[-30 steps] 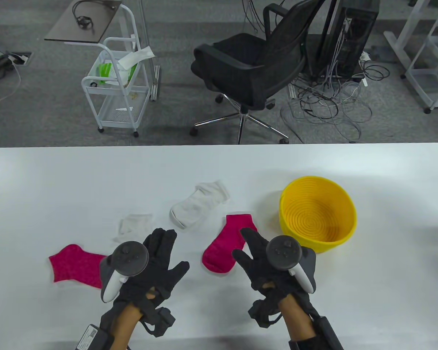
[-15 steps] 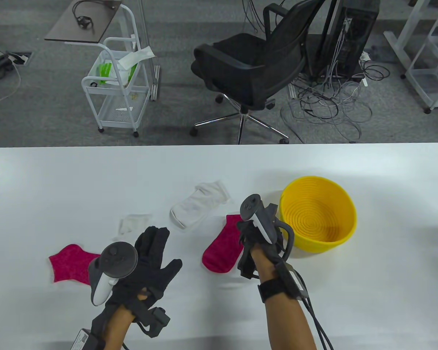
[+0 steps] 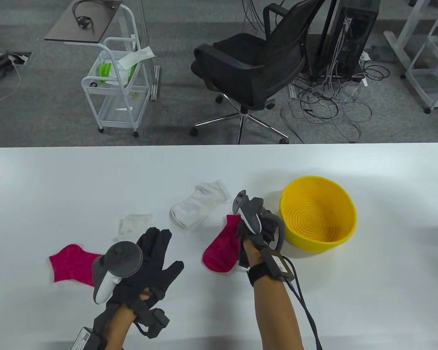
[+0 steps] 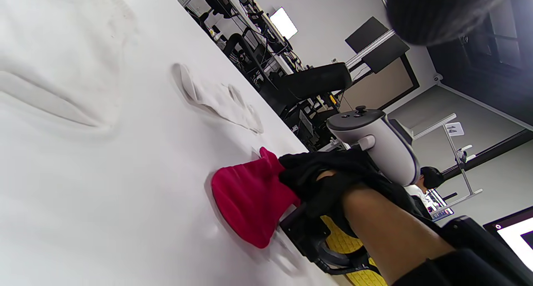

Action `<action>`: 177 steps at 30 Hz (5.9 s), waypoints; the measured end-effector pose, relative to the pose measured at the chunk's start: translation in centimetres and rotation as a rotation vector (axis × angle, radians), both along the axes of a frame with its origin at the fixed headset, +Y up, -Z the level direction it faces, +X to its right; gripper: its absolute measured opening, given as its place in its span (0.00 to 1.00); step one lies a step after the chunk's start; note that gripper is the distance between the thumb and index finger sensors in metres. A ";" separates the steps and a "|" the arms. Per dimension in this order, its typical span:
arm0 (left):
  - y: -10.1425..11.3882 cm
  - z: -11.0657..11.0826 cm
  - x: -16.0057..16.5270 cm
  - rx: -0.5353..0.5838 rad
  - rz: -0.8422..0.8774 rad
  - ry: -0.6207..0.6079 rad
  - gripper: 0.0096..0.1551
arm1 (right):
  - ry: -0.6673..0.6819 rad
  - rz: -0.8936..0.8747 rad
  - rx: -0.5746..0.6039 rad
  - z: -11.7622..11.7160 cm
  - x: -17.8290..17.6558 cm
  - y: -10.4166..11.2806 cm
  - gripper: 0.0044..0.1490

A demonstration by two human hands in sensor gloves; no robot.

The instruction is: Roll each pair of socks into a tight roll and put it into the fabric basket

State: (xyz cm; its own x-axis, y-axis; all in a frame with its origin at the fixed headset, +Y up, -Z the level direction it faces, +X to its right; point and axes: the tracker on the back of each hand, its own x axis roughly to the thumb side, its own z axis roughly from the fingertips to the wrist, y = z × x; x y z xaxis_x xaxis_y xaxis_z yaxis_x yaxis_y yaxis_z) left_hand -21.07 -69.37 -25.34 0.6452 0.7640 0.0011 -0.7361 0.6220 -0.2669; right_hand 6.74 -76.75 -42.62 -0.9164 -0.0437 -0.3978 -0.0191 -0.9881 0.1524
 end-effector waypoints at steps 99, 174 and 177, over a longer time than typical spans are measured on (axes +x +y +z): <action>-0.3 -0.3 -12.5 -0.098 -0.135 0.642 0.42 | 0.402 -0.771 0.109 16.5 7.9 5.5 0.55; 11.0 0.7 2.0 0.409 -0.318 0.202 0.23 | 0.285 -0.824 0.065 15.2 9.2 4.5 0.56; 10.4 1.4 4.4 0.367 -0.268 0.109 0.23 | 0.281 -0.828 0.069 15.1 9.3 4.5 0.56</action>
